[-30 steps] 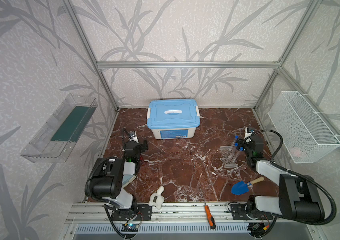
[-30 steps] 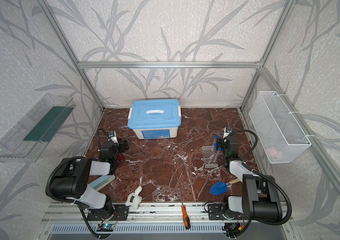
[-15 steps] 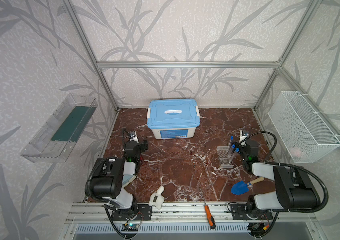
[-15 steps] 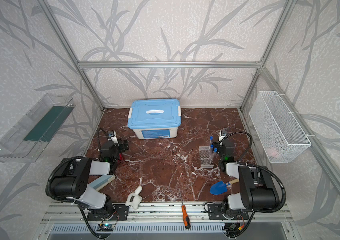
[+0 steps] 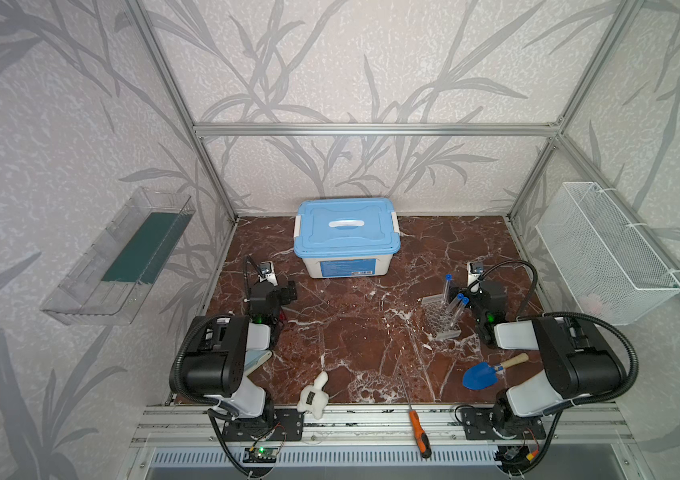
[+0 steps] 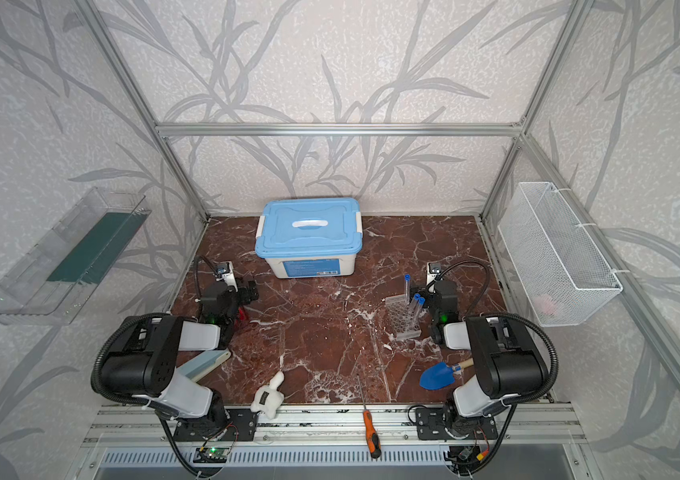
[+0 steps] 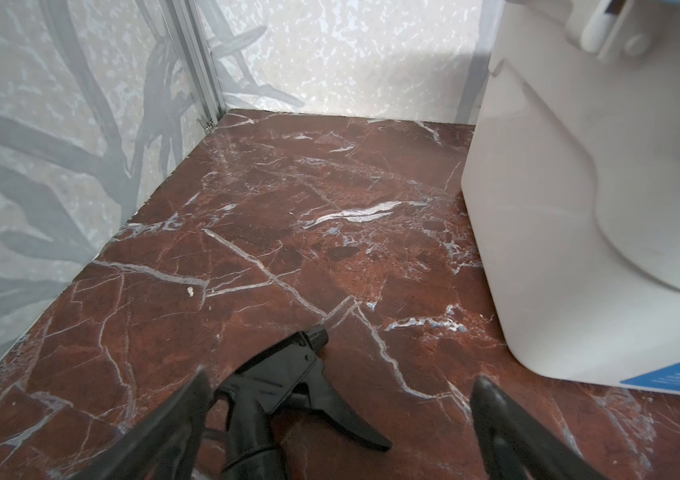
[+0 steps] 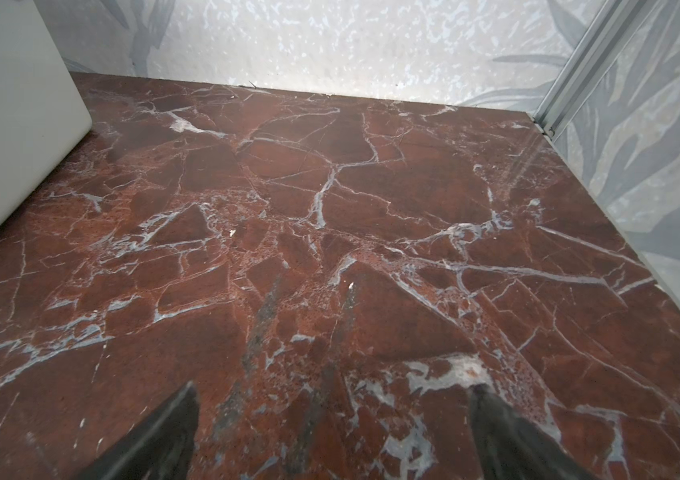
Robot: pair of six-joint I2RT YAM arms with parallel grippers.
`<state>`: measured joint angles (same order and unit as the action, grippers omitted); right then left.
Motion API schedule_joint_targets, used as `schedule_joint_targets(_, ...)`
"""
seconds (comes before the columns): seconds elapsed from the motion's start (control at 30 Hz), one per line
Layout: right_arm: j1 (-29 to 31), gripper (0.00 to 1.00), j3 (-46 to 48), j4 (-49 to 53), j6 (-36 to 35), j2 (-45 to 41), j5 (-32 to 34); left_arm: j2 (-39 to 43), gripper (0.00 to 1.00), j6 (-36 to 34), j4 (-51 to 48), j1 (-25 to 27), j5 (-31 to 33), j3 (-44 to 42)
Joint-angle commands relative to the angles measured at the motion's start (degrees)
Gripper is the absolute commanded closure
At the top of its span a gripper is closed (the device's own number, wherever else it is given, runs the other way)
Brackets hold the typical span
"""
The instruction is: Organize the chemistry lab equipment
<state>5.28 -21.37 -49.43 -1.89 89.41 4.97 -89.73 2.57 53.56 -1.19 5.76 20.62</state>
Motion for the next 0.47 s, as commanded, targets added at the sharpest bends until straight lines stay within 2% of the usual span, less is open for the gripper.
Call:
schedule_joint_targets(0.0,0.3,0.01,-0.9,-0.8,-0.7,-1.1,0.8,0.2,0.01,-0.2,0.3,-0.1,2.3,0.9)
schedule_joint_targets(0.43,0.2,0.01,-1.0,-0.6,-0.8,-1.1,0.8,0.1,0.01,-0.3,-0.8,0.1,2.6,1.6)
